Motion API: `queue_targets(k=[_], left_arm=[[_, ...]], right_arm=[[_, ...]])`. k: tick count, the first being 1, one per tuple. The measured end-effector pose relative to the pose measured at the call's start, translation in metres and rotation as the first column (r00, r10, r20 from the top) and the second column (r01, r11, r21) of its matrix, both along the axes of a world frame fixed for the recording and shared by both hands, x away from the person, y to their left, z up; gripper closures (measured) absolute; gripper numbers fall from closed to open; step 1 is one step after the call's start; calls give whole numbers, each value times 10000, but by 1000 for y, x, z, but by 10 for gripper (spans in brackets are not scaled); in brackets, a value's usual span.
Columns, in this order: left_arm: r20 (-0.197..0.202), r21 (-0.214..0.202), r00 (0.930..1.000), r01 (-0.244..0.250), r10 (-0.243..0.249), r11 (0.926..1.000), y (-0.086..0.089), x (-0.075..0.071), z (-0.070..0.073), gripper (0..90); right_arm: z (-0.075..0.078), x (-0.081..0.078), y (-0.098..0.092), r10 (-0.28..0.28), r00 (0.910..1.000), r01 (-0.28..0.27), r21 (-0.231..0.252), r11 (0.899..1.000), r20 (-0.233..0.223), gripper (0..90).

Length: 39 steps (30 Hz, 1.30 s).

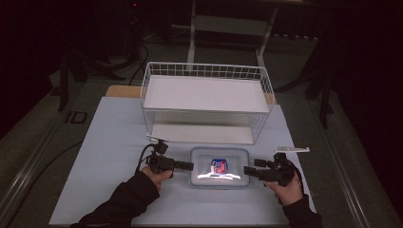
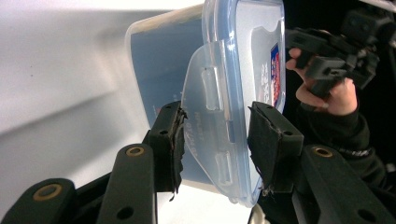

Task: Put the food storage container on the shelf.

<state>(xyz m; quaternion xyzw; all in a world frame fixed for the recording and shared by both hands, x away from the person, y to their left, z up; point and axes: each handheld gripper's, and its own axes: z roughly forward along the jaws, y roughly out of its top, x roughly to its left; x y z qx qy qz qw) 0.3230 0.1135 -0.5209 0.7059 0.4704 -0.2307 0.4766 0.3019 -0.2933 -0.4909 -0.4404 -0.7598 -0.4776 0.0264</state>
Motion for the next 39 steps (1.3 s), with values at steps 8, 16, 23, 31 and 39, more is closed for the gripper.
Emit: queue_targets(k=[8,16,23,31,39], left_arm=[[405,51,9991,137,-139,9999,0,-7,2,575],[611,84,9981,107,-112,9999,-1,-12,3,578],[1138,408,9935,-51,4,9992,-3,-22,8,575],[1695,440,9855,-190,113,9989,-2,-24,15,570],[2346,476,9719,-299,180,9984,8,-18,29,567]], right_arm=[[-15,9,-1,572,9889,-425,1075,9933,-1375,400],[-15,6,-7,509,9846,-292,1296,9911,-1674,502],[-9,0,-4,291,9868,-113,1114,9937,-1592,513],[0,-2,-1,206,9919,-83,981,9951,-1255,515],[16,6,9,232,9977,-176,863,9961,-642,516]])
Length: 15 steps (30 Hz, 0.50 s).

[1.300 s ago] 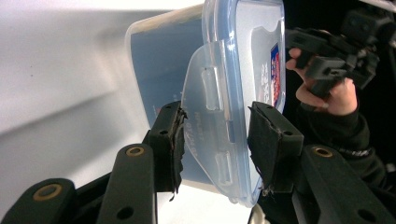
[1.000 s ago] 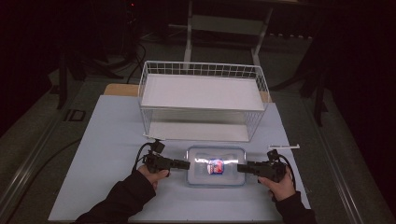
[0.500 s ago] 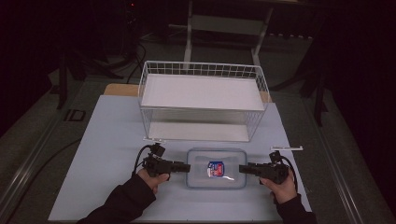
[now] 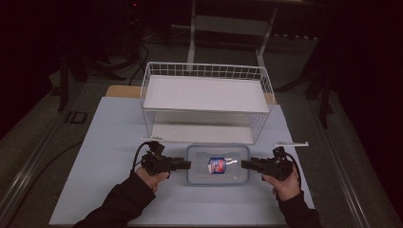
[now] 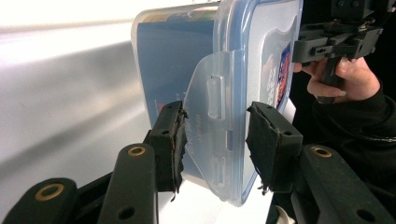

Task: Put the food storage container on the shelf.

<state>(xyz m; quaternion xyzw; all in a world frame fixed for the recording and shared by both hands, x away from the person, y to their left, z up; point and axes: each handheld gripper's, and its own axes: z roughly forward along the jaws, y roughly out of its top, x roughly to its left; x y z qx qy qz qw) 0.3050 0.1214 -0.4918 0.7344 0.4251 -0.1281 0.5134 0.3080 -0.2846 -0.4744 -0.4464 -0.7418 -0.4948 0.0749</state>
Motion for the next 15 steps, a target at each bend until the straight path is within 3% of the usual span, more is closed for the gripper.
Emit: queue_targets(k=[4,10,15], left_arm=[[421,-71,9988,-239,242,9997,7,3,9,567],[672,-112,9969,-403,410,9991,14,9,14,566],[1107,-146,9916,-658,670,9977,22,18,21,566]], right_arm=[[10,6,7,10,9992,-11,36,10000,388,516],[19,17,17,57,9975,-58,17,10000,711,516],[25,30,24,152,9940,-157,37,9999,1079,516]])
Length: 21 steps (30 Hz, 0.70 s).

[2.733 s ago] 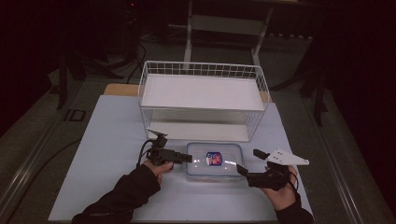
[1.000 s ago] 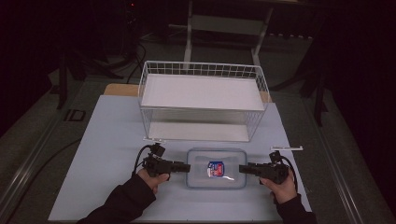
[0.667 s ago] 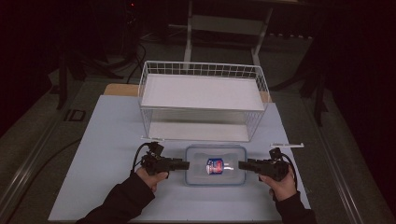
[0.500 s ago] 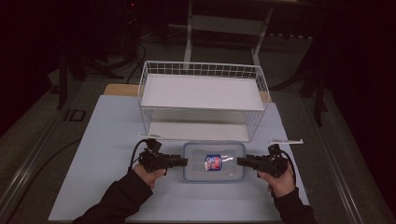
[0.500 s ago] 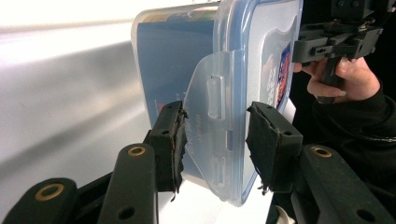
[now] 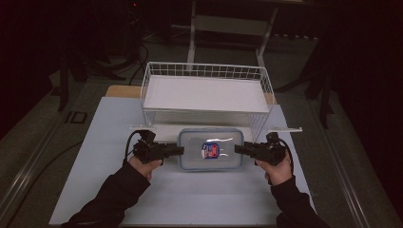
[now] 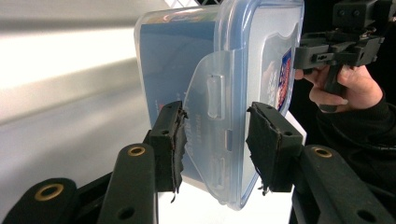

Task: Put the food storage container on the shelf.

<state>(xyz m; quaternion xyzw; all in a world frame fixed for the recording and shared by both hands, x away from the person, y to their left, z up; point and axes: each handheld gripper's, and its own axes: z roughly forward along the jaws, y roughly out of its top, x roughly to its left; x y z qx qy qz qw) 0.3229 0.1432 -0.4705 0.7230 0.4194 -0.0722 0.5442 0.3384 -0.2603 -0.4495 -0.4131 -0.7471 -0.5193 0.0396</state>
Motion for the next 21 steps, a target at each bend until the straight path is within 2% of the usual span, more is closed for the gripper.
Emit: queue_targets(k=[4,12,17,21], left_arm=[[110,8,9998,-181,181,9998,4,9,0,563],[139,67,9986,-516,515,9986,4,25,-12,555],[159,92,9983,-568,567,9983,1,31,-18,554],[462,167,9964,-716,708,9973,-4,42,-21,550]], right_arm=[[1,11,5,-4,9999,4,21,10000,165,516],[-9,29,11,-100,9997,102,-78,9999,232,516],[-18,37,7,-314,9993,311,132,9994,199,516],[-25,42,5,-509,9980,500,253,9984,368,515]])
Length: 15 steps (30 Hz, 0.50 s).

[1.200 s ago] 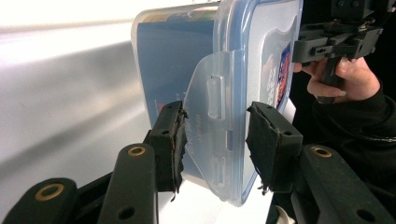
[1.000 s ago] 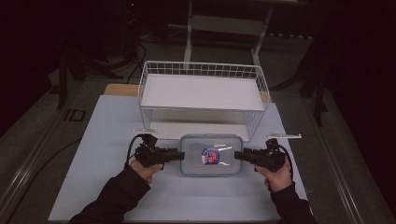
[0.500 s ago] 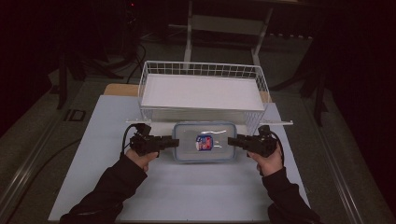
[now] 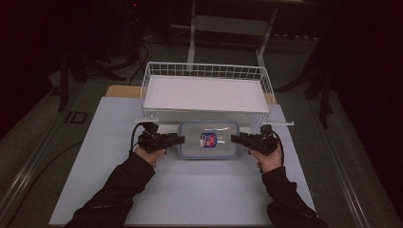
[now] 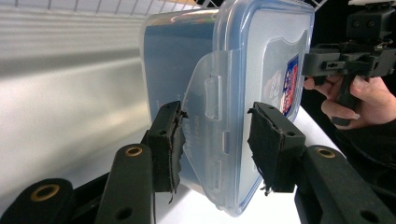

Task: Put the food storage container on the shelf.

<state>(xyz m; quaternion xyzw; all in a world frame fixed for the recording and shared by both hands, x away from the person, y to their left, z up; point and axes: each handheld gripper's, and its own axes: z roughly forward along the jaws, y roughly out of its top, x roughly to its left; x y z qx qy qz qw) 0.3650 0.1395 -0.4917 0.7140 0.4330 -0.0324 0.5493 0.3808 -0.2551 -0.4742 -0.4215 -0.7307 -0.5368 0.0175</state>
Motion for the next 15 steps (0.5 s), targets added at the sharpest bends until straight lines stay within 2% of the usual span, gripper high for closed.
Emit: queue_targets(k=[5,8,10,15], left_arm=[[59,-19,9999,-91,91,10000,-4,10,-7,545],[451,65,9988,-215,212,9997,-3,16,-14,539],[313,-3,9989,-363,363,9993,-3,18,-17,537],[289,43,9984,-477,476,9989,-1,20,-20,533]], right_arm=[[-8,7,-2,-258,9997,258,63,9996,39,515],[-14,10,-1,-340,9994,340,-1,9994,87,513],[-18,13,0,-393,9992,393,-10,9992,78,513],[-24,20,4,-409,9991,410,-23,9992,113,511]])
